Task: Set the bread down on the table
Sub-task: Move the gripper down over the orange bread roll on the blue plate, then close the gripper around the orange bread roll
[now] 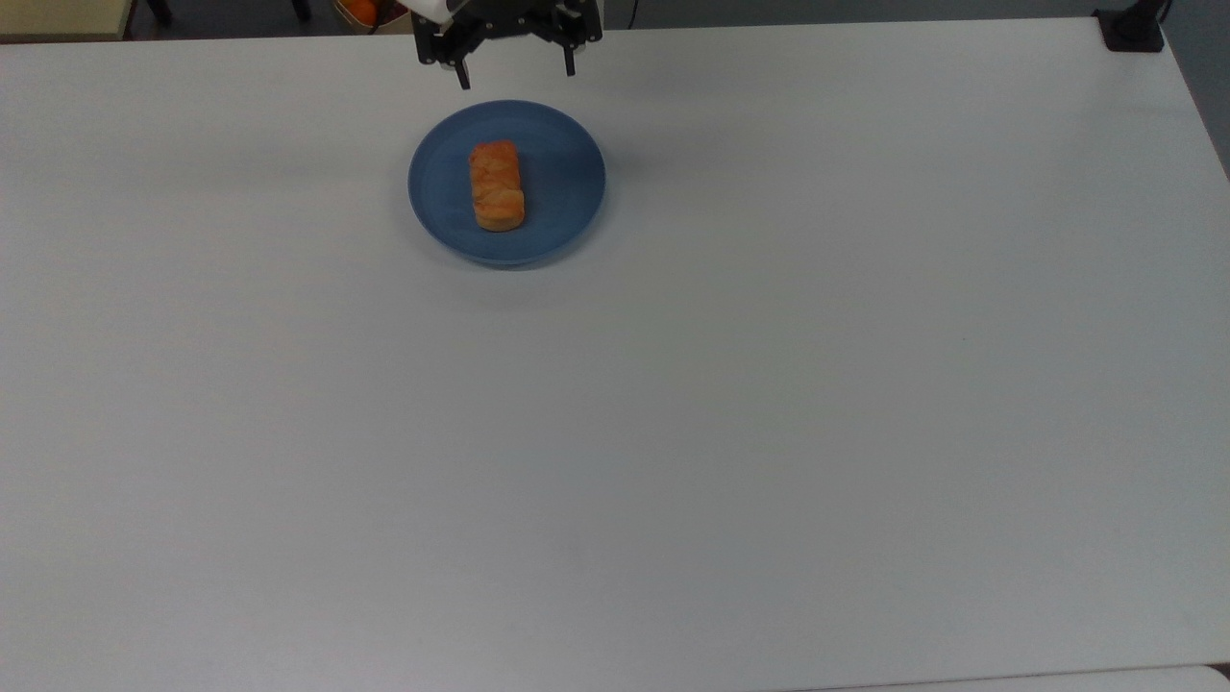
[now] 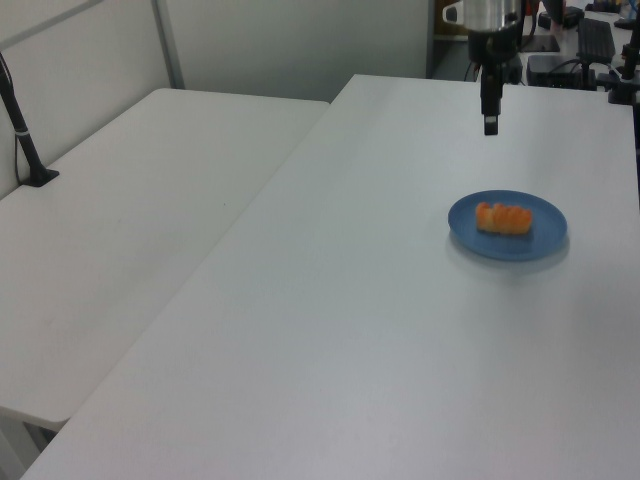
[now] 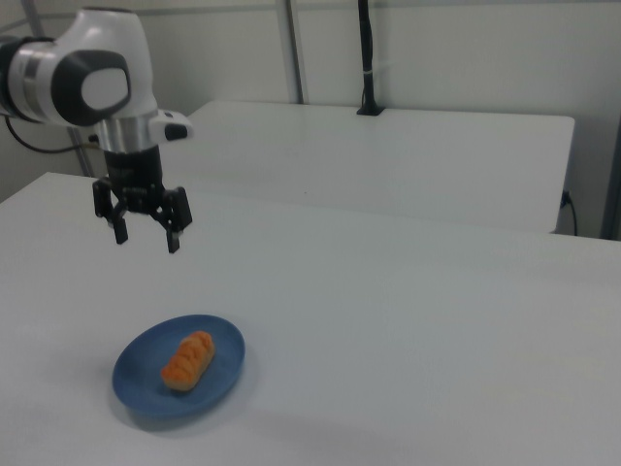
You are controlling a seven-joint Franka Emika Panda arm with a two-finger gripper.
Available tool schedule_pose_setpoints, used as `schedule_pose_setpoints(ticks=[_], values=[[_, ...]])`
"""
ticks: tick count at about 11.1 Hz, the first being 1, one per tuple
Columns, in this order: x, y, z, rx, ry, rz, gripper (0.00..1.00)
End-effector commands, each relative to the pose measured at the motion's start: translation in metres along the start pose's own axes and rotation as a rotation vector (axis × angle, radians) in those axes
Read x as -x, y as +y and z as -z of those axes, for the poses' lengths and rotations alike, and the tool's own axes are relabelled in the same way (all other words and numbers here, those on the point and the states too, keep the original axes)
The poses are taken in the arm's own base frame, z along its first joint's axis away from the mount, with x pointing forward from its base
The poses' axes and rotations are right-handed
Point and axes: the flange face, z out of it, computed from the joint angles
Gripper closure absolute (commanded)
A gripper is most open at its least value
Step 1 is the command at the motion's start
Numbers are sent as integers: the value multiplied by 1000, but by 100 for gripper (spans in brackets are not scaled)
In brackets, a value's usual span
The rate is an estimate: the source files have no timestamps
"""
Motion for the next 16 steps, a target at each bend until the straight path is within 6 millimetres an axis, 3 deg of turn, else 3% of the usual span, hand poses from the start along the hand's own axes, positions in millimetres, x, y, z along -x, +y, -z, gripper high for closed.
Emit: schedule_pose_setpoints(ticks=[1,5,7,10,16], values=[[-5,3,-52,-29,-106,10,0],[-6,7,-119,-32,-236,7,0],[-10,15,-140,-31,-268,-4,0],[-8,32,-162,-17,-207,-30,0],[-7,38,-191,66,-143,3,0]])
